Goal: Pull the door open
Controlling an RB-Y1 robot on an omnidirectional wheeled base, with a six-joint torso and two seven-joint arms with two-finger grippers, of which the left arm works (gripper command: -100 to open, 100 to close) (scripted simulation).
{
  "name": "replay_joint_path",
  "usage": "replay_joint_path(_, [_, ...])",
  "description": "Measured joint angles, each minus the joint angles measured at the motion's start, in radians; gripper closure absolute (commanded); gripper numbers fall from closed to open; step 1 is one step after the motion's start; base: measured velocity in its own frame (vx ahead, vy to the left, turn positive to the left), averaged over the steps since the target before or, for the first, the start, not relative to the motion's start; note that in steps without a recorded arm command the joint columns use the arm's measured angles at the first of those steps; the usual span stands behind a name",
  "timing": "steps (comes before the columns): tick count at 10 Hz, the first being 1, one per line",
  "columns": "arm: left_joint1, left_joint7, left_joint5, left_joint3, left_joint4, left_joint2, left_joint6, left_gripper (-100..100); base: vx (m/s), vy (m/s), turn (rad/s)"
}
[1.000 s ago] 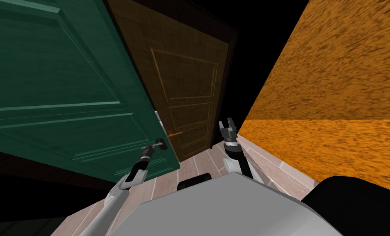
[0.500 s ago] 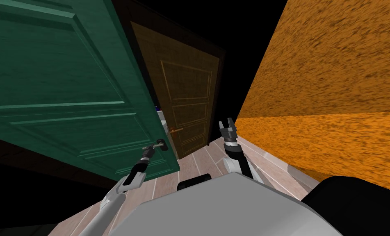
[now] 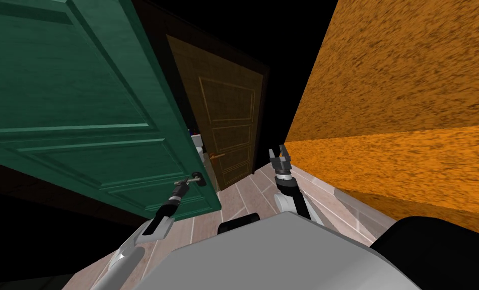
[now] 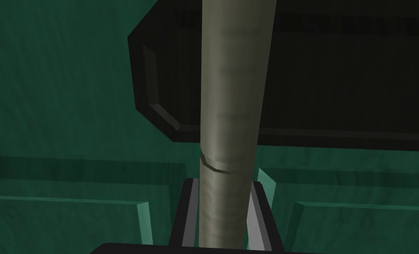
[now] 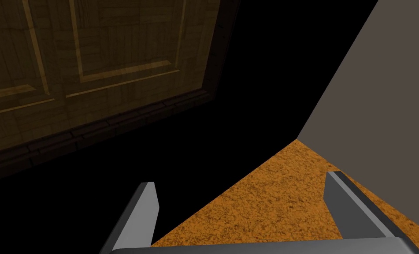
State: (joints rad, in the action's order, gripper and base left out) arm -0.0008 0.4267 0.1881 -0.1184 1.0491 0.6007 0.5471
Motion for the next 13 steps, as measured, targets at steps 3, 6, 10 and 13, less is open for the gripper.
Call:
replay_joint_path(3, [0.038,0.035,0.000,-0.034,0.027,0.038,0.033,100,-0.161,0.064,-0.053])
replay_joint_path(6, [0.052,0.052,0.002,-0.045,0.023,0.062,0.059,100,-0.199,0.088,-0.143])
replay_joint_path(10, [0.095,0.090,0.004,-0.080,0.028,0.110,0.133,100,-0.179,0.102,-0.136])
replay_joint_path(13, [0.118,0.118,0.006,-0.103,0.030,0.146,0.184,100,-0.157,0.068,-0.091])
